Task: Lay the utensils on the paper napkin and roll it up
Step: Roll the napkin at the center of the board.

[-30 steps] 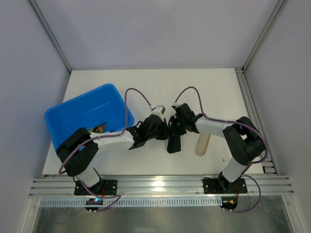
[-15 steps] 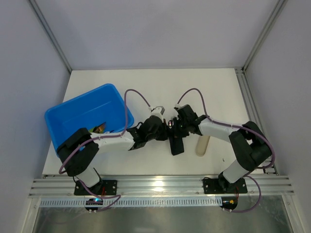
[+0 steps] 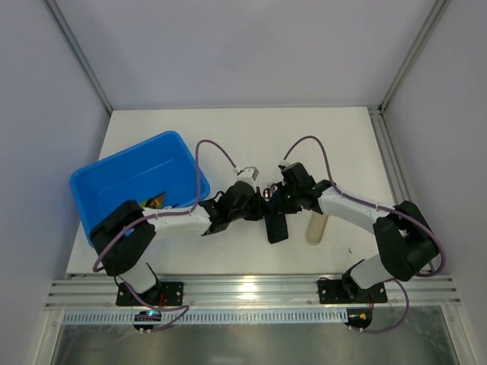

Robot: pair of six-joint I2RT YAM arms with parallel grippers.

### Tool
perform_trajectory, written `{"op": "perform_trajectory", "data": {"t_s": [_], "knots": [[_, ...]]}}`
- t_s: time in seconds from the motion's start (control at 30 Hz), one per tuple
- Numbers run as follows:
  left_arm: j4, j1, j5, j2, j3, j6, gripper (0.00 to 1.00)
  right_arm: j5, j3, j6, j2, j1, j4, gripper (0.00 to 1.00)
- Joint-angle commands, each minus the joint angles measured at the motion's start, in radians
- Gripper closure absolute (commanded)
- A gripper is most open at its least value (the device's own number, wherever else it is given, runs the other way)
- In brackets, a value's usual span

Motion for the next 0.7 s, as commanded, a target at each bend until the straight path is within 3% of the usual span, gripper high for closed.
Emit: {"op": "perform_trajectory", "data": {"t_s": [0.0,0.47,0.67], "knots": [[0.033,-0.007,0.012,0.014,0.04,0.027,1.0,0.072,-0.008,-0.013,-0.064,-0.03,-0.032,0.96],[-0.004,-0.026,0.019,0.062,0.112,0.051,1.0,0.11,-0.077,-0.051,-0.005,-0.104,0.025,0.96],[-0.015,-0.029,0.028,0.074,0.133,0.054,1.0,-0.022,-0.104,-0.033,0.028,-0.104,0.095,0.96]]}}
